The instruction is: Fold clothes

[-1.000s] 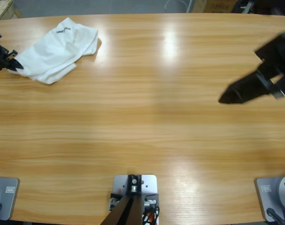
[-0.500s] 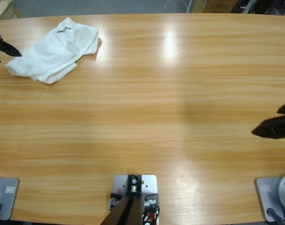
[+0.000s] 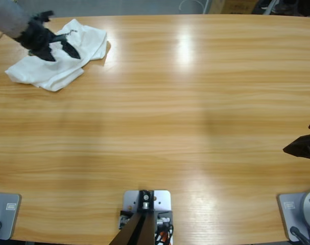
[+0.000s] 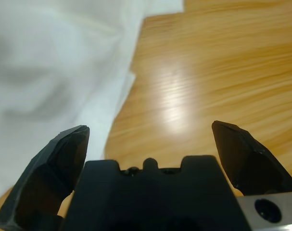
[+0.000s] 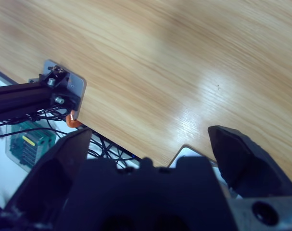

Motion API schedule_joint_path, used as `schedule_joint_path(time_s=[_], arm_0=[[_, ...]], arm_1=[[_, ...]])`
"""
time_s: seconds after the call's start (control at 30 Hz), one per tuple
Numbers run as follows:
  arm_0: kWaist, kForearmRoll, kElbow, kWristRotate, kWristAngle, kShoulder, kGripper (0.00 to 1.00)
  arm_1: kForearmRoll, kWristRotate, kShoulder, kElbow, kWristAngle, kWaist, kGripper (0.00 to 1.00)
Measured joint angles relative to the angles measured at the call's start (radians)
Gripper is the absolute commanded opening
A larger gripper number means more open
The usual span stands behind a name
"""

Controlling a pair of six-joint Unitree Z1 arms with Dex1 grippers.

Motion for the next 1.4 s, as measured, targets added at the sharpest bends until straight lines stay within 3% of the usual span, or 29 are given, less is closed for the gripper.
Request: schedule_joint_path(time_s=[0.3,0.73,0.93,1.4], arm_0=[[-0.003,0.000,0.008,0.000,-0.012,0.060,1.000],[0.036,-0.087,0.174,-0.025,-0.055,0.061,1.000],[0.115,-0.090,0.195,-0.034,-0.058,0.063,1.000],[0.402,-0.090,0.212,-0.060,0.012,0.049,1.000]], arm_1=[[-0.008,0.000,0.005,0.006,0.000,-0.017,1.000],[-0.009,0.000,0.006,0.009,0.000,-0.017,1.000],[-0.009,0.000,0.006,0.009,0.003,-0.017,1.000],[-0.009,0.000,0.005,0.009,0.003,-0.017,1.000]])
